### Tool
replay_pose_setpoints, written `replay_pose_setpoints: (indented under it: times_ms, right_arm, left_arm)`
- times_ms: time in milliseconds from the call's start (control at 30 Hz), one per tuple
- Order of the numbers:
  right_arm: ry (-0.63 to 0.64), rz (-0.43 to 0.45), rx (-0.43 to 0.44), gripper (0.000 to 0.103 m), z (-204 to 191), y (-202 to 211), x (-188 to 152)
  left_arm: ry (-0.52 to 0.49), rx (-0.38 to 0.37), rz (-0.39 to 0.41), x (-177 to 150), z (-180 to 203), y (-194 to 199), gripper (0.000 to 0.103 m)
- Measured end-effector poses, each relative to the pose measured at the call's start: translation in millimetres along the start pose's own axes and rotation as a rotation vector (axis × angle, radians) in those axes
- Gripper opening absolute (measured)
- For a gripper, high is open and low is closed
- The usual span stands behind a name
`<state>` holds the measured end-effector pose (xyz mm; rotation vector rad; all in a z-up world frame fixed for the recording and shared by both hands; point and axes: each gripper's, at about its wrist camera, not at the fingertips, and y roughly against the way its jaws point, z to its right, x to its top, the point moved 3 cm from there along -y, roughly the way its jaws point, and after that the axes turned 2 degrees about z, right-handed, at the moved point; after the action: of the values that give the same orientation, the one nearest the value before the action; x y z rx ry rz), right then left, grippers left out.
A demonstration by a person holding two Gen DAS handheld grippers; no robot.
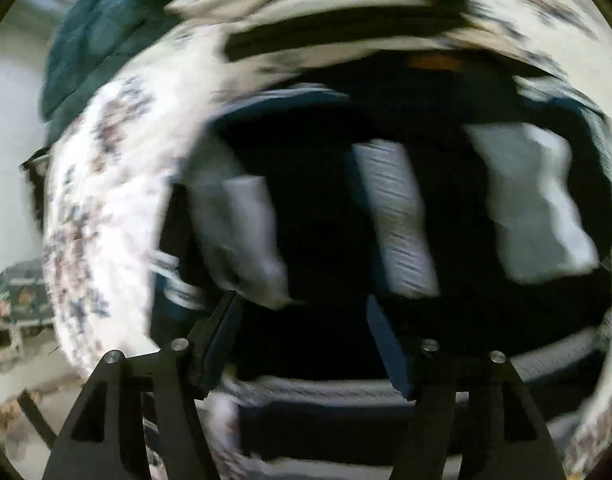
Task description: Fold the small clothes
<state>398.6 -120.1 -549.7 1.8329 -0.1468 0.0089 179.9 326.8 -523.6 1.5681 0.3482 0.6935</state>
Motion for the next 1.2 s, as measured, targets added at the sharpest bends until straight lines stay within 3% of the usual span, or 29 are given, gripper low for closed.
replay_pose_setpoints:
  times_ms: [133, 233, 300, 333, 433, 567, 700, 833, 967, 1133, 1200]
  right_arm:
    - [-0.055, -0.045, -0.074, 0.067, 43.8, -13.0, -19.4]
    - [-0.113, -0.069, -0.1, 0.067, 62.8, -25.6, -31.2]
    - [-0.13, -0.086, -0.135, 0.067, 70.7, -29.6, -36.9]
    - [-0.127, -0.09, -0.145, 0.067, 71.5, -31.8, -40.0]
    - [-0.108, -0.092, -0.165, 0.067, 70.3, -32.1, -44.6]
    - [-0.052, -0.064, -0.173, 0.067, 64.1, -23.9, -42.2]
    - [-0.012, -0.047, -0.176, 0.067, 60.1, -18.0, -36.5]
    - [-0.004, -0.033, -0.175, 0.067, 55.7, -14.3, -30.5]
    - [0.022, -0.006, -0.199, 0.067, 46.9, -8.3, -28.8]
    - [0.045, 0.011, -0.22, 0.067, 25.6, -10.2, -34.2]
    - [0.048, 0.046, -0.255, 0.071, 17.6, -8.9, -39.5]
  left_arm:
    - [0.029, -0.022, -0.065, -29.7, -30.2, -14.5, 0.103]
    - [0.095, -0.084, -0.158, -47.9, -44.6, -40.9, 0.101]
    - [0.122, -0.157, -0.218, -57.8, -40.9, -58.6, 0.076]
    - [0.109, -0.16, -0.241, -61.1, -35.1, -66.4, 0.04]
    - [0.114, -0.159, -0.211, -52.7, -28.5, -61.1, 0.007]
    - [0.194, -0.217, -0.048, -3.8, -43.7, -14.0, 0.007]
    - [0.289, -0.232, 0.075, 52.4, -76.2, 8.1, 0.007]
    - [0.379, -0.286, 0.098, 91.5, -110.1, -6.2, 0.018]
    - [0.523, -0.404, 0.064, 80.5, -120.3, -17.9, 0.066]
    - [0.747, -0.44, -0.004, 23.5, -124.4, -48.6, 0.067]
    - [0.879, -0.519, -0.052, -2.7, -122.0, -70.2, 0.067]
